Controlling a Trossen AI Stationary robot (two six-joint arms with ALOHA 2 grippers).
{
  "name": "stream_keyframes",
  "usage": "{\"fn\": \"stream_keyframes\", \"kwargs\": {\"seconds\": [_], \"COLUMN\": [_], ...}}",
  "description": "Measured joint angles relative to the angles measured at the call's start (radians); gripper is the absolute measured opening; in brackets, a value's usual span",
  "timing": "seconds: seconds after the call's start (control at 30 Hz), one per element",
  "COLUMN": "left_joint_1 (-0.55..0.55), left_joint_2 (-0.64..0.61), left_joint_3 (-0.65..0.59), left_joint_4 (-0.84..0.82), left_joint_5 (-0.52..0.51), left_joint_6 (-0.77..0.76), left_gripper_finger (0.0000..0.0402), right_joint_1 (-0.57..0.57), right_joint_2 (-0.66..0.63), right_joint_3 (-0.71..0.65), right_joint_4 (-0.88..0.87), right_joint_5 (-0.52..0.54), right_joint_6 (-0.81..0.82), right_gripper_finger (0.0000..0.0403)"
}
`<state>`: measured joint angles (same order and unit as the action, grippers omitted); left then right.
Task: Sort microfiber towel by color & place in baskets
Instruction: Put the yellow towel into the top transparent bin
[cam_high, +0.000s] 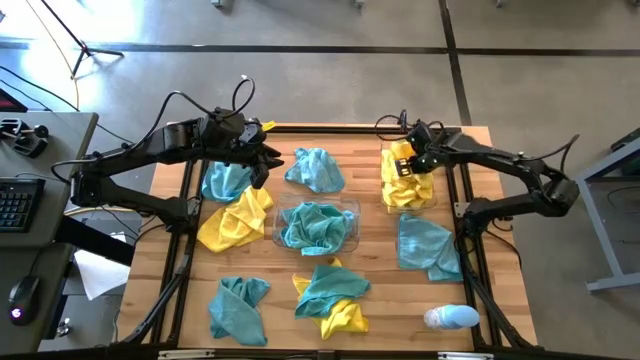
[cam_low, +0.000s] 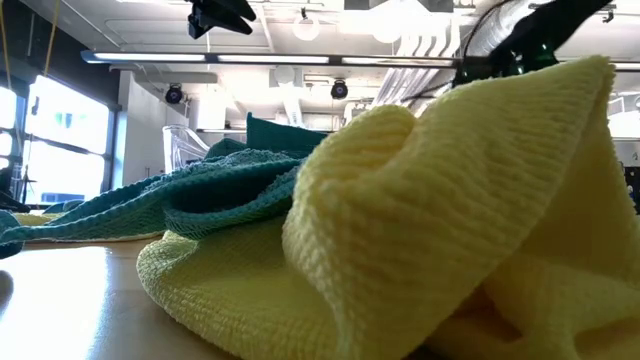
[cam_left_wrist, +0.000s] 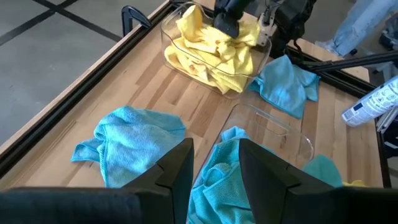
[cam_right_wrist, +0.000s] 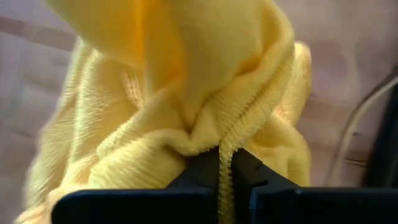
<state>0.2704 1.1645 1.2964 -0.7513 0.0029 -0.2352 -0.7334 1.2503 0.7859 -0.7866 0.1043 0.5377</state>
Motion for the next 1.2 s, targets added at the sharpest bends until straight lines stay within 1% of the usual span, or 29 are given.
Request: {"fn": "stream_keyframes", "kwargs": {"seconds": [0.13, 0.2, 0.33, 0.43, 0.53, 0.63, 0.7, 0.77, 0.87, 0.9, 0.97, 1.07, 1.2], "left_joint_1": [0.0, 0.0, 0.0, 0.0, 0.0, 0.0, 0.0, 0.0, 0.0, 0.0, 0.0, 0.0, 0.0], "left_joint_2": [0.0, 0.0, 0.0, 0.0, 0.0, 0.0, 0.0, 0.0, 0.0, 0.0, 0.0, 0.0, 0.0], "left_joint_3": [0.0, 0.0, 0.0, 0.0, 0.0, 0.0, 0.0, 0.0, 0.0, 0.0, 0.0, 0.0, 0.0], "left_joint_4": [0.0, 0.0, 0.0, 0.0, 0.0, 0.0, 0.0, 0.0, 0.0, 0.0, 0.0, 0.0, 0.0], "left_joint_5": [0.0, 0.0, 0.0, 0.0, 0.0, 0.0, 0.0, 0.0, 0.0, 0.0, -0.005, -0.013, -0.018], "left_joint_6": [0.0, 0.001, 0.001, 0.001, 0.002, 0.002, 0.002, 0.002, 0.002, 0.002, 0.002, 0.0, -0.025], "left_gripper_finger": [0.0115, 0.0115, 0.0115, 0.0115, 0.0115, 0.0115, 0.0115, 0.0115, 0.0115, 0.0115, 0.0115, 0.0115, 0.0115], "right_joint_1": [0.0, 0.001, 0.001, 0.001, 0.004, 0.015, 0.02, 0.022, 0.022, 0.019, 0.011, 0.006, 0.013], "right_joint_2": [0.0, 0.0, 0.0, 0.0, -0.001, -0.001, 0.001, 0.014, 0.05, 0.068, 0.109, 0.177, 0.264], "right_joint_3": [0.107, 0.159, 0.267, 0.344, 0.399, 0.412, 0.408, 0.395, 0.372, 0.364, 0.34, 0.302, 0.23], "right_joint_4": [-0.101, -0.151, -0.258, -0.303, -0.307, -0.308, -0.317, -0.327, -0.315, -0.309, -0.288, -0.254, -0.22], "right_joint_5": [0.001, 0.002, 0.004, 0.006, -0.024, -0.032, -0.034, -0.035, -0.039, -0.04, -0.048, -0.064, -0.087], "right_joint_6": [-0.05, -0.073, -0.113, -0.154, -0.256, -0.398, -0.527, -0.659, -0.789, -0.818, -0.873, -0.913, -0.918], "right_gripper_finger": [0.0006, 0.0013, 0.0042, 0.007, 0.0089, 0.0092, 0.0086, 0.0071, 0.0034, 0.0019, 0.0006, 0.0011, 0.0002]}}
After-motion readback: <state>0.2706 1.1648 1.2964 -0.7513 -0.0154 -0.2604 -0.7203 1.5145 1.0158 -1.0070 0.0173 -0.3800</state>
